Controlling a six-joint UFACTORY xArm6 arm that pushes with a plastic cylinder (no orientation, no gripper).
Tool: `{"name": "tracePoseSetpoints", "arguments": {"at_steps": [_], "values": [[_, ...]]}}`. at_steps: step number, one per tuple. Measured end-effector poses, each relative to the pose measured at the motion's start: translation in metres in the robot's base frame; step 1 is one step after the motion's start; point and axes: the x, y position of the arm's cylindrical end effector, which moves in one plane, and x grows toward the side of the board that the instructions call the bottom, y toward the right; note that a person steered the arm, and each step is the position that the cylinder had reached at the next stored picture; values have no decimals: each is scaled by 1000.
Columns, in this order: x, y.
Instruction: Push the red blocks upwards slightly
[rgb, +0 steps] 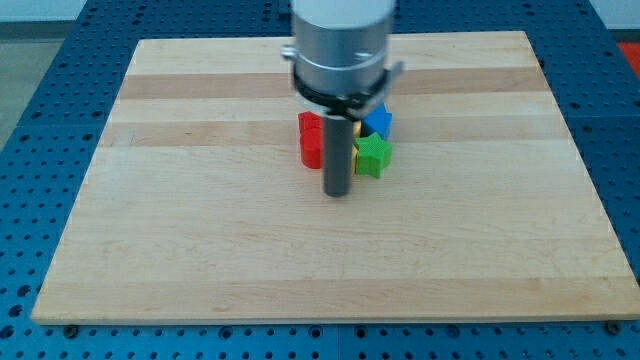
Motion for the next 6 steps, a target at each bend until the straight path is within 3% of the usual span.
{"name": "tracePoseSetpoints", "arguments": {"at_steps": [2, 4, 6], "values": [[-36, -26], [-42, 1], [-90, 10]]}}
